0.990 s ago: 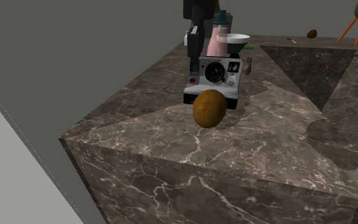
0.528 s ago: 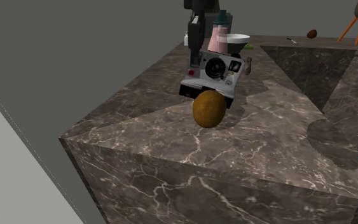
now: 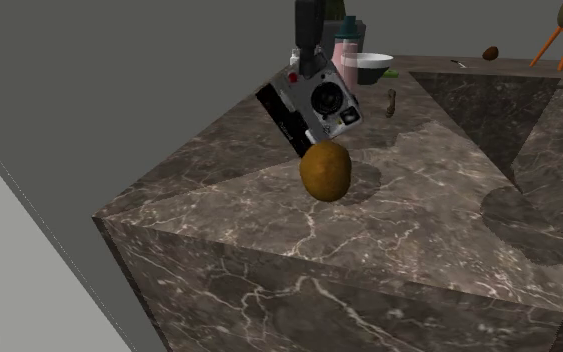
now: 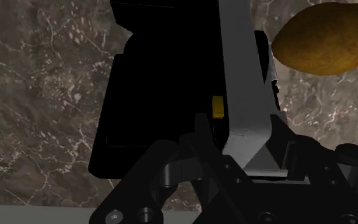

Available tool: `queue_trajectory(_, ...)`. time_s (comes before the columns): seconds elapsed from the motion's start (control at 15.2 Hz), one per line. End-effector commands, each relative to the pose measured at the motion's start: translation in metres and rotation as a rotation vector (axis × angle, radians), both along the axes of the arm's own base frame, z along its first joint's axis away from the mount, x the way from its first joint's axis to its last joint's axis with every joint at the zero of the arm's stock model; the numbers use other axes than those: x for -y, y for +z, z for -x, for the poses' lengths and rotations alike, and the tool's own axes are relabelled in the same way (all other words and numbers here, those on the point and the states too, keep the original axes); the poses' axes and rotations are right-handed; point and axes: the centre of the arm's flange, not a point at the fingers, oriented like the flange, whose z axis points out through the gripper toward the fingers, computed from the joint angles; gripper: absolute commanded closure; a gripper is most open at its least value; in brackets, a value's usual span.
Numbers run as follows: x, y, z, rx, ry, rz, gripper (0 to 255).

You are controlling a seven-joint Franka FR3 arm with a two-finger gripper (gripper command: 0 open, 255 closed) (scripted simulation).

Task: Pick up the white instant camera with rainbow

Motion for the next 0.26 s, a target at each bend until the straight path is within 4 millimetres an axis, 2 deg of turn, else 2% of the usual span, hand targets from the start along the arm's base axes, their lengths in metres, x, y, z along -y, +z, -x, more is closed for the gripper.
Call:
queue_trajectory(0.0, 0.0011, 0.0115, -0.0004, 0.003, 0.000, 0.000, 255)
queue_trajectory(0.2, 0.0011, 0.0176, -0.0003, 0.003, 0.000, 0.000, 255)
